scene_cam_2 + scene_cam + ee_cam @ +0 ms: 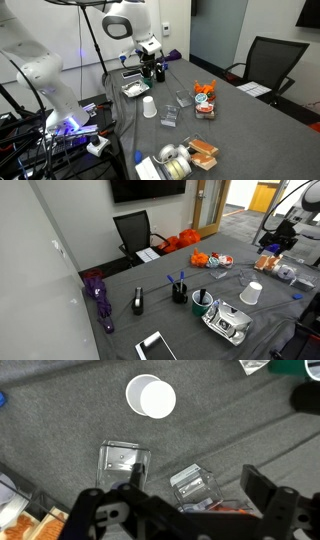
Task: Stack the trays together
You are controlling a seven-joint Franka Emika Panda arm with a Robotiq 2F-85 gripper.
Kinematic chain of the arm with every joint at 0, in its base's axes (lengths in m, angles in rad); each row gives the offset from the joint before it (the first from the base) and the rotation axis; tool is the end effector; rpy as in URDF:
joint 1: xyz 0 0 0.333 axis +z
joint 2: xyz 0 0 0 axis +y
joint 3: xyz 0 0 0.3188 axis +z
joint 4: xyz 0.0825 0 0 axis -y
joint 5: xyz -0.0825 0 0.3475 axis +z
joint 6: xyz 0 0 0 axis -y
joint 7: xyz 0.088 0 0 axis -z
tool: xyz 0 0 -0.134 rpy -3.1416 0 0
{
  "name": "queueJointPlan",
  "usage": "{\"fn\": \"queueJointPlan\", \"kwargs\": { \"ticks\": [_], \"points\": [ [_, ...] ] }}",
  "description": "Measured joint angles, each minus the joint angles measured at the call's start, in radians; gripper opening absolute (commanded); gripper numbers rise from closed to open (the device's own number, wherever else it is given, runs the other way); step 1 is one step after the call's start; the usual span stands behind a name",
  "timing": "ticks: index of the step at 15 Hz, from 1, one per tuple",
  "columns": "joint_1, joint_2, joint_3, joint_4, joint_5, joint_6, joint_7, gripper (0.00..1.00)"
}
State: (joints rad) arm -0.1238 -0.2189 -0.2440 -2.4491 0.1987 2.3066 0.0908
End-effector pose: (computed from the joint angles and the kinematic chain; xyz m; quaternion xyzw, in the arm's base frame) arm 0.4089 -0.1494 0.3858 -0.9522 0.2860 -0.0467 0.0965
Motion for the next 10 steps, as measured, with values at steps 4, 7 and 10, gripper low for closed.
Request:
{"fn": "queueJointPlan", "kwargs": {
  "ticks": [4, 7, 10],
  "points": [
    [-0.006, 0.181, 0.001, 0.095, 0.043, 0.03, 0.121, 1.0],
    [-0.023, 0.291, 0.0, 0.152, 0.036, 0.06, 0.176, 1.0],
    [-0.05, 0.369, -0.007, 0.197, 0.011, 0.077, 0.194, 1.0]
  ]
}}
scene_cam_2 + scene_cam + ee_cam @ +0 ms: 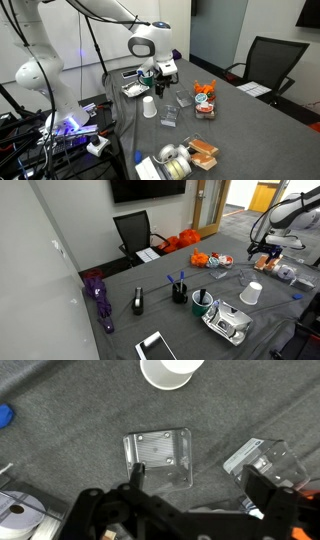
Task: Stack the trays together
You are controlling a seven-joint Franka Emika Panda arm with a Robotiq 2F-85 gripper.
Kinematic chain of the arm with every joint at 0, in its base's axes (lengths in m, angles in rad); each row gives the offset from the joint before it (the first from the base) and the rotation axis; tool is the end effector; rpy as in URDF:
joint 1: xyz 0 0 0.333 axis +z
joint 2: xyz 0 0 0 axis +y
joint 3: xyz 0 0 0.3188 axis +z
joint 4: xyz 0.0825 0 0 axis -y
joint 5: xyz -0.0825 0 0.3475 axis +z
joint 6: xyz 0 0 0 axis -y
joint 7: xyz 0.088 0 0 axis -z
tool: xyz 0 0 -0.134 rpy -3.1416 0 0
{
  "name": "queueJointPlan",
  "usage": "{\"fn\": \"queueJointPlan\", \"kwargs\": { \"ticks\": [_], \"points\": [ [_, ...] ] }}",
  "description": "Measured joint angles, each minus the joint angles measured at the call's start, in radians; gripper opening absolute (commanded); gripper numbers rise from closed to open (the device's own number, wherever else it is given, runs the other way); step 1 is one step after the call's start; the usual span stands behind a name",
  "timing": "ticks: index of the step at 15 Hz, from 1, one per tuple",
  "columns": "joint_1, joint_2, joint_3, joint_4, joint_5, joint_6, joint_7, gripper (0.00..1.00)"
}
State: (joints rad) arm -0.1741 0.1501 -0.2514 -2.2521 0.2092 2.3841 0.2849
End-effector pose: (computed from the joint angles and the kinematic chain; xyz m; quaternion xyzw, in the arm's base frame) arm 0.4675 -0.2052 0.3017 -0.9075 0.4167 0.0016 0.0529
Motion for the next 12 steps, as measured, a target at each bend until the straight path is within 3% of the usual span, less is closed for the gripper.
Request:
{"fn": "queueJointPlan", "kwargs": {
  "ticks": [4, 12],
  "points": [
    [-0.022, 0.063, -0.021, 0.022, -0.078, 0.046, 0.005, 1.0],
    [-0.022, 0.067, -0.02, 0.022, -0.081, 0.051, 0.005, 1.0]
  ]
}}
